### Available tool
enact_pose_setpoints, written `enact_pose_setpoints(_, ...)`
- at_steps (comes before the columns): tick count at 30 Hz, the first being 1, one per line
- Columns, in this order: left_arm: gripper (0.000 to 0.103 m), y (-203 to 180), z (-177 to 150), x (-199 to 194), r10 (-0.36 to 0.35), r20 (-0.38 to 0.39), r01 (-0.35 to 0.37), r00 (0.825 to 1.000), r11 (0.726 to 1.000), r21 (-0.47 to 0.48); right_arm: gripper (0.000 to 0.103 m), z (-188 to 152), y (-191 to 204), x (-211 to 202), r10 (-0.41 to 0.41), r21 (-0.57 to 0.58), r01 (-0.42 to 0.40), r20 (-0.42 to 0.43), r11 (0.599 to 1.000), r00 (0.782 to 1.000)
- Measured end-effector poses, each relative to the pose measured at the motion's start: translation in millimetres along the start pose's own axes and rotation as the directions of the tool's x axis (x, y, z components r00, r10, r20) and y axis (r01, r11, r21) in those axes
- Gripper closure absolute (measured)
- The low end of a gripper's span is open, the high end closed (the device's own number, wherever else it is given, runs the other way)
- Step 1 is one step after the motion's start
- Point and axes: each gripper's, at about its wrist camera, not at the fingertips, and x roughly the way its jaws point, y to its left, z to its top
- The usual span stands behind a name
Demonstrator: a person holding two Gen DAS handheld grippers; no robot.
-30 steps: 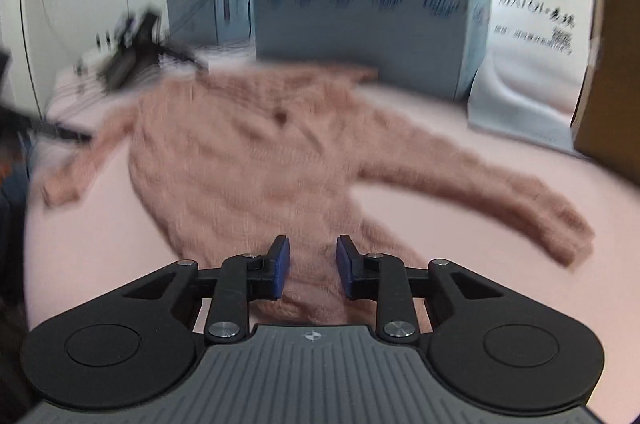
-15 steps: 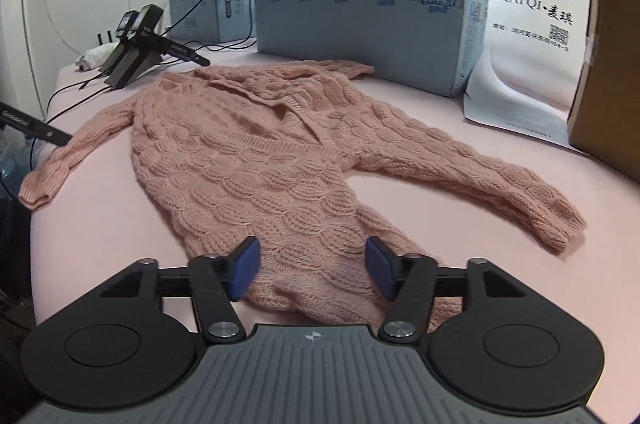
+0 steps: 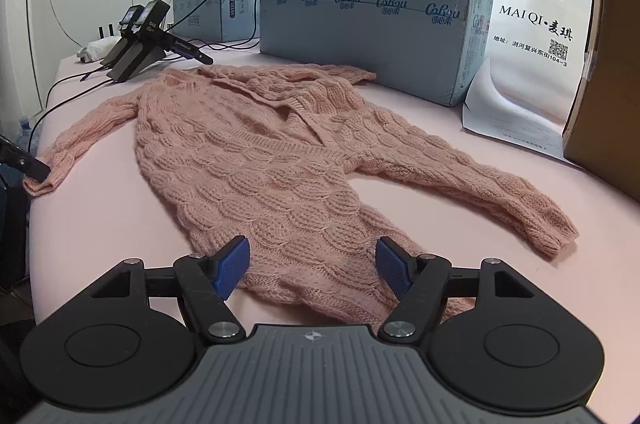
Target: Fold clothes
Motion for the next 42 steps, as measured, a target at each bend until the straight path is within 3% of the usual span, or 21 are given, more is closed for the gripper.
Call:
enact_pose_setpoints(5,0.040,4,0,-7,0.027,0.005,-0.027,1.000,0.998,-0.051,0.027,0,0,1,-0.005,0.001,0.005,0.000,1.000,1.000)
enact_pose_setpoints(9,0.053,5,4,-10,0.047,-0.007,-0.047,0.999,0.997,-0.063,0.027,0,1,0,-0.012,0.000,0.012,0.002,1.000,1.000)
enact_pose_setpoints(13,0.096,10,11,-21,0.021,-0.002,-0.021,1.000,0.996,-0.082,0.024,-1,1,-4,-0.026,0.006,0.026,0.018,1.000,0.999)
enact_pose_setpoints(18,0.096,13,20,-30,0.000,0.029,0.003,1.000,0.994,-0.106,0.022,-2,-3,-6,-0.042,0.028,0.041,0.026,0.999,0.999)
enact_pose_setpoints(25,0.097,-4,31,-29,-0.057,0.036,0.059,0.998,0.996,-0.069,0.020,-5,-6,-8,-0.048,0.046,0.047,0.029,0.998,0.998)
enact_pose_setpoints(33,0.097,-56,75,-32,-0.131,0.093,0.120,0.987,0.986,0.116,0.020,-10,-14,-9,-0.052,0.096,0.049,0.021,0.994,0.998)
enact_pose_setpoints(42,0.097,-137,127,2,-0.267,0.070,0.234,0.961,0.923,0.304,0.019,0,-29,-6,-0.044,0.169,0.039,0.024,0.985,0.999)
